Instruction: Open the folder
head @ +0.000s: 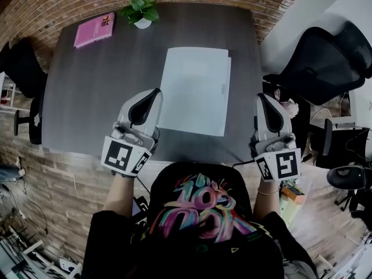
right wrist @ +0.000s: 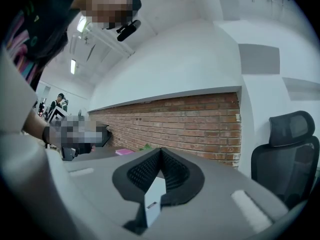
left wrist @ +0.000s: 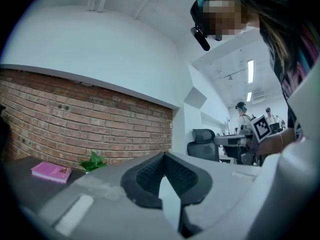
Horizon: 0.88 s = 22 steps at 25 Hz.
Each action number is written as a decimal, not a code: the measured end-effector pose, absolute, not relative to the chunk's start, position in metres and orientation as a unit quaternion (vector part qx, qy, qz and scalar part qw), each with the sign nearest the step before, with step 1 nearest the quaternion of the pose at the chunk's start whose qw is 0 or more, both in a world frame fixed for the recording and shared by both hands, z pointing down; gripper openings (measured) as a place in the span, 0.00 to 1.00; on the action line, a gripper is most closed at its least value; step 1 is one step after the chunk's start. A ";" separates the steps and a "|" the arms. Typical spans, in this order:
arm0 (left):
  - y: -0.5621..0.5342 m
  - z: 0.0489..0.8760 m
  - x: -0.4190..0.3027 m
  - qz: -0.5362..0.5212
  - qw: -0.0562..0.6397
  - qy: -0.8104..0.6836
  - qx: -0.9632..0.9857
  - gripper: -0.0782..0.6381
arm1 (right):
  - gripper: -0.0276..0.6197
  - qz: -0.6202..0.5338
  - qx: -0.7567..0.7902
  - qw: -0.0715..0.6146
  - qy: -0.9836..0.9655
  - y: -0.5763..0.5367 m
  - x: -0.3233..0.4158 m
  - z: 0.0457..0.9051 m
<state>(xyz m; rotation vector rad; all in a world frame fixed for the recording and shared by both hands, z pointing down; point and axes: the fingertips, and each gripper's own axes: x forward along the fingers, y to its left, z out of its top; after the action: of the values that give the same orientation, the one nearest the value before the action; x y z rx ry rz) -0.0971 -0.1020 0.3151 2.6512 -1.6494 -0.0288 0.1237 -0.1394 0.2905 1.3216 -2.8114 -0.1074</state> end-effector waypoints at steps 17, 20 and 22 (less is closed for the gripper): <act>-0.100 0.320 -0.101 -0.004 0.013 -0.539 0.842 0.10 | 0.04 -0.030 0.425 0.015 -0.904 -0.141 0.121 0.296; -0.099 0.320 -0.101 -0.002 0.014 -0.542 0.840 0.10 | 0.04 -0.027 0.421 0.016 -0.906 -0.140 0.118 0.299; -0.098 0.320 -0.100 -0.001 0.013 -0.542 0.840 0.10 | 0.04 -0.025 0.418 0.016 -0.908 -0.139 0.117 0.300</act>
<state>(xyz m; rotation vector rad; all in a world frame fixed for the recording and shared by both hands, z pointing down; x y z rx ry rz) -0.1001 -0.0983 0.3202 2.6173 -1.6889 -0.0020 0.1171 -0.1386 0.2996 1.3002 -2.8240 -0.0765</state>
